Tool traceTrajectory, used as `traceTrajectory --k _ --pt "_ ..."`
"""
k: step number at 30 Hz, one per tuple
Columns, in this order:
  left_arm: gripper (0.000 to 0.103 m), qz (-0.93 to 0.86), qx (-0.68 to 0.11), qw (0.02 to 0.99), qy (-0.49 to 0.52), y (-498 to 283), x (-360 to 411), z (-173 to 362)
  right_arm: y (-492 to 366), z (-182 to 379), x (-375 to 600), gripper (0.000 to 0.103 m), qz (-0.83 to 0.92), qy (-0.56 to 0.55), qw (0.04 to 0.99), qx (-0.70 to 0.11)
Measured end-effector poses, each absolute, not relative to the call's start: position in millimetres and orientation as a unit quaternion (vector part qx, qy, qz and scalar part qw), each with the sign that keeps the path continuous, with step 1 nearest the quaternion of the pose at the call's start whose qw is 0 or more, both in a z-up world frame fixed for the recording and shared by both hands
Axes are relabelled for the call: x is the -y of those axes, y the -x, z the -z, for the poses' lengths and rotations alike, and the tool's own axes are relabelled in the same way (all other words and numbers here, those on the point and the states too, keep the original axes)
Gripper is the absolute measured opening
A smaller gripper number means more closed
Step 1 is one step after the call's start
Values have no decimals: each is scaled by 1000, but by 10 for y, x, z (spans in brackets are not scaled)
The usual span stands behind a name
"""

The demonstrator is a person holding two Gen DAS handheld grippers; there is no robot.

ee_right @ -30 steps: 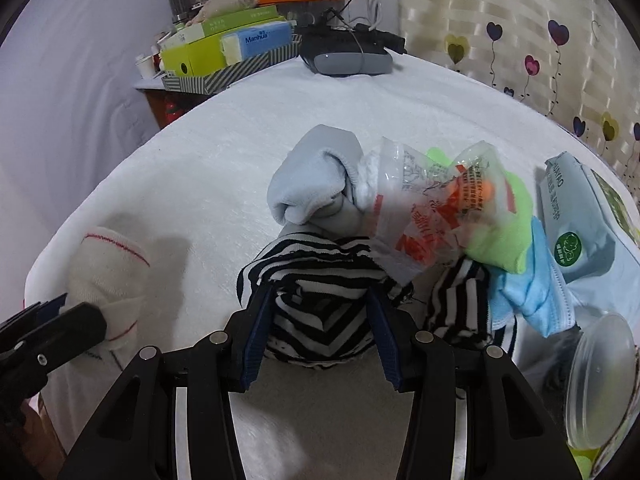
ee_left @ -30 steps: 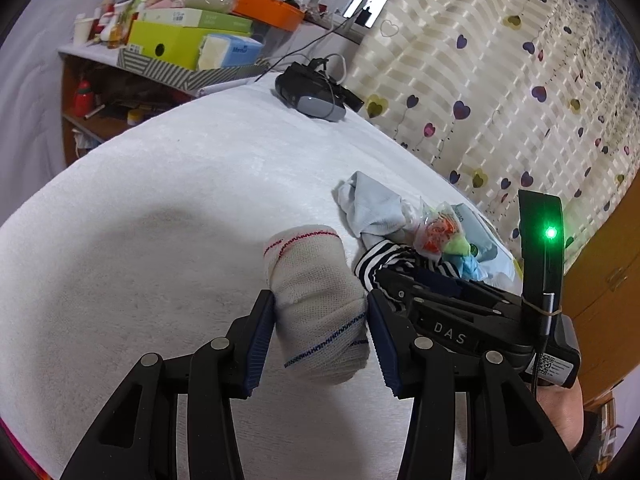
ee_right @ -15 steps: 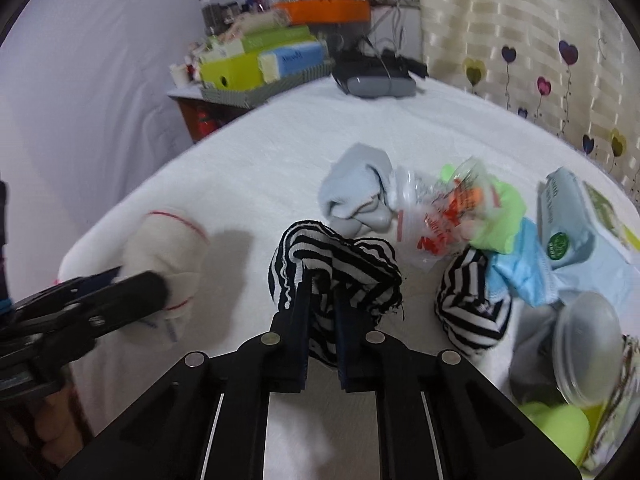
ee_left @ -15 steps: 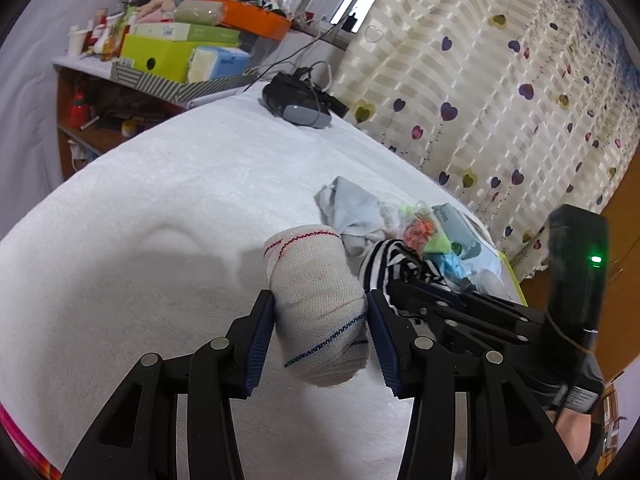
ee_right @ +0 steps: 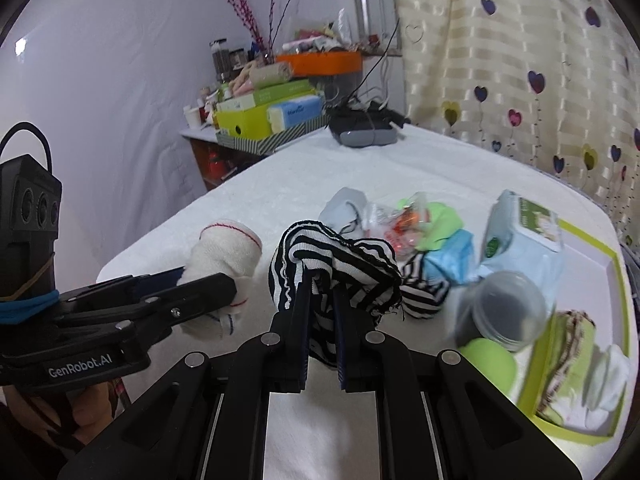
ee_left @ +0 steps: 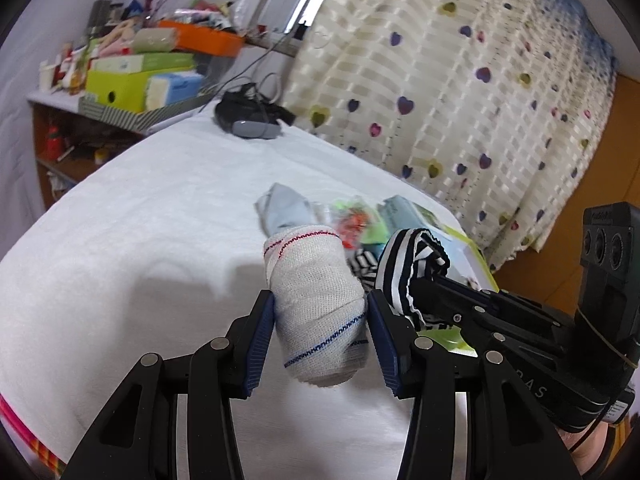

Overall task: Organize soft objects
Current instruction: 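Carry white sock in left tool while right tool carries striped sock to box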

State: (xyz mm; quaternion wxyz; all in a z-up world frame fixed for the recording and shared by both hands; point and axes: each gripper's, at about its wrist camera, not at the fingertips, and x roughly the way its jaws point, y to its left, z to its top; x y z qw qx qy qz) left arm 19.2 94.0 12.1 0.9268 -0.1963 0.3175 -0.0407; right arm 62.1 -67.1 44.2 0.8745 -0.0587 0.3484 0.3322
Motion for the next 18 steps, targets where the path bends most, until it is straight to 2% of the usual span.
traceTrajectory --k 18 --pt "46 81 -309 936 147 -165 -350 -370 -394 -660 1288 11 -300 23 901 -313"
